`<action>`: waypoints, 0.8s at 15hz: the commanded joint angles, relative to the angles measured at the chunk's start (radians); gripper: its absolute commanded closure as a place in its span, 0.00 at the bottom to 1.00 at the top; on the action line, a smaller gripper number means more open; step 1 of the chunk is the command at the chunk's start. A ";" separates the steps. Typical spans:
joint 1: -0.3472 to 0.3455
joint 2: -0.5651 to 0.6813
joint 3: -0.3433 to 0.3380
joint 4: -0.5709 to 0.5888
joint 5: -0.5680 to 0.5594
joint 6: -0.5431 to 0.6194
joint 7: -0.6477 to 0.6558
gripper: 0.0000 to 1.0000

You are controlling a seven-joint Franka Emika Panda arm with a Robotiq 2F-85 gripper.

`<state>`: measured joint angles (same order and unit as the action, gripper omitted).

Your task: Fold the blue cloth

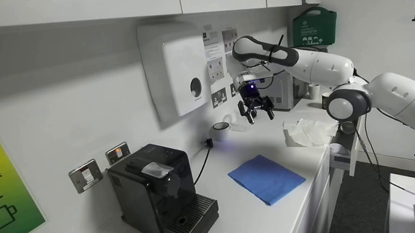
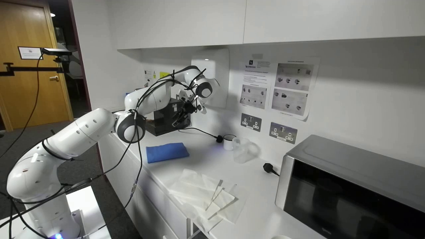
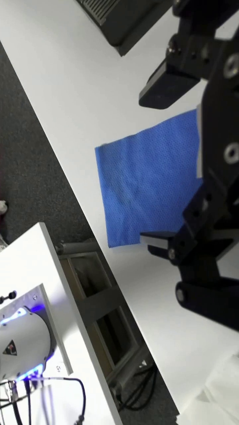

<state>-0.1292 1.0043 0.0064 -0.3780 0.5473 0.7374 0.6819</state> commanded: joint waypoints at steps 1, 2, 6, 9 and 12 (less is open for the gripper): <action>0.036 -0.029 -0.029 0.009 -0.126 -0.047 -0.149 0.00; 0.043 -0.028 -0.031 0.013 -0.157 -0.050 -0.195 0.00; 0.067 -0.046 -0.020 -0.009 -0.313 -0.012 -0.374 0.00; 0.084 -0.044 -0.024 0.004 -0.411 0.012 -0.501 0.00; 0.087 -0.045 -0.020 0.008 -0.463 0.055 -0.592 0.00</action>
<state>-0.0478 0.9831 -0.0124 -0.3618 0.1401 0.7546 0.1817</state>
